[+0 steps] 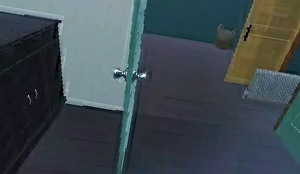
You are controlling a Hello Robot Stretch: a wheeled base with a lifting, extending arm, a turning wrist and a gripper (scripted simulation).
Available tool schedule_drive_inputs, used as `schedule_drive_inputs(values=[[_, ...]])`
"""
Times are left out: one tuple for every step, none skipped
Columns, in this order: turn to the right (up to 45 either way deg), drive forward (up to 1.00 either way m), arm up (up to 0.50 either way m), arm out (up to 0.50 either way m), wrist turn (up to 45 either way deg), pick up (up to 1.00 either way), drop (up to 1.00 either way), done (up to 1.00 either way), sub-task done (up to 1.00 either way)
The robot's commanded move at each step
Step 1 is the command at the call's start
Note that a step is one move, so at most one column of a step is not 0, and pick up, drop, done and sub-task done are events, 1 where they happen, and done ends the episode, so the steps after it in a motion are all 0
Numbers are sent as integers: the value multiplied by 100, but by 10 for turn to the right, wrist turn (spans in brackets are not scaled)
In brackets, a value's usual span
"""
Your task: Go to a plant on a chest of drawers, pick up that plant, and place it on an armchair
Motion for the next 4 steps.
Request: schedule_drive_inputs(values=[[150,0,0,0,0,0,0,0,0],[0,15,0,0,0,0,0,0,0],[0,100,0,0,0,0,0,0,0],[0,100,0,0,0,0,0,0,0]])
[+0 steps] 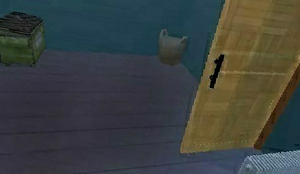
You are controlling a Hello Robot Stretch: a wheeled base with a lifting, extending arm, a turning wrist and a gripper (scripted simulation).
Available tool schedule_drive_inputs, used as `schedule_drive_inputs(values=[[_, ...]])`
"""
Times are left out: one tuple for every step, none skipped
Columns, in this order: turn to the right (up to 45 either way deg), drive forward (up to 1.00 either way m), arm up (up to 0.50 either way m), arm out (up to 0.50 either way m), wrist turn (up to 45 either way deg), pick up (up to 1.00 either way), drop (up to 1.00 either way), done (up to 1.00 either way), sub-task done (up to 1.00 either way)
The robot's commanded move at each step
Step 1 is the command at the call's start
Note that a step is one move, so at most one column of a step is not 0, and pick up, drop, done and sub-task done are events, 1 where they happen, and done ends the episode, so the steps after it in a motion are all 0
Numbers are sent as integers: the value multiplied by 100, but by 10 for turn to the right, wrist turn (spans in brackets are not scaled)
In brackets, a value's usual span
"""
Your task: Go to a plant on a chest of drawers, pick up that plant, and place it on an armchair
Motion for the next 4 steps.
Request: schedule_drive_inputs(values=[[30,0,0,0,0,0,0,0,0],[-90,0,0,0,0,0,0,0,0],[0,100,0,0,0,0,0,0,0],[0,70,0,0,0,0,0,0,0]])
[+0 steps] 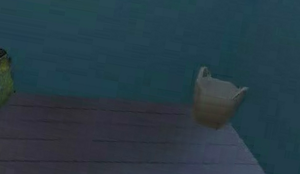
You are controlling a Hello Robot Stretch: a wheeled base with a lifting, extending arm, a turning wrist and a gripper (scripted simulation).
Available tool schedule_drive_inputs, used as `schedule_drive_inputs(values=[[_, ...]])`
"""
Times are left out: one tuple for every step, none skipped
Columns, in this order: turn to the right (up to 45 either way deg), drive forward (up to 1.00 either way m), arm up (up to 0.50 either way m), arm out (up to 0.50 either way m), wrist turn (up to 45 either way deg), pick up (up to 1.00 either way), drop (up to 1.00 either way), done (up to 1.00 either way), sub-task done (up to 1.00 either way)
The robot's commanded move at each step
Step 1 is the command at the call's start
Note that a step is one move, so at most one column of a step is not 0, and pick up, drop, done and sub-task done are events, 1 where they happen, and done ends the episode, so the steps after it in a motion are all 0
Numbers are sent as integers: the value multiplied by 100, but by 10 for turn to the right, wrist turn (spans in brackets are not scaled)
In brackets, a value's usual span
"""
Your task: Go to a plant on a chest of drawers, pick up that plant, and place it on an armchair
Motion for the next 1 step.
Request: schedule_drive_inputs(values=[[450,0,0,0,0,0,0,0,0]])
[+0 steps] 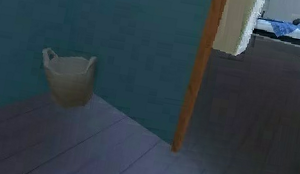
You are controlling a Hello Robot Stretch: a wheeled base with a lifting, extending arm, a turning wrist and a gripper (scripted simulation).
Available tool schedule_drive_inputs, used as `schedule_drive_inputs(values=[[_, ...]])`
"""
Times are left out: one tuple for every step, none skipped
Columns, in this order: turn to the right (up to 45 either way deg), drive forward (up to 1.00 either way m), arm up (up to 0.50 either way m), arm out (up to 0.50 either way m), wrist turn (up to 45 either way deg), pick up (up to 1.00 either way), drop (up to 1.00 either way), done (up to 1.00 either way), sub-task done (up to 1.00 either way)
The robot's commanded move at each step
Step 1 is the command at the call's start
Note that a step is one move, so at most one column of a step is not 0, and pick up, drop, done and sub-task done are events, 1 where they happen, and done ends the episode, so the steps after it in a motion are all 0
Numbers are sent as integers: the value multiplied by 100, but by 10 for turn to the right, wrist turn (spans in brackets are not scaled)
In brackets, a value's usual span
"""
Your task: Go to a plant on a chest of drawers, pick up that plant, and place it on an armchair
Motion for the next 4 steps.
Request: schedule_drive_inputs(values=[[90,0,0,0,0,0,0,0,0],[0,35,0,0,0,0,0,0,0],[270,0,0,0,0,0,0,0,0],[0,100,0,0,0,0,0,0,0]])
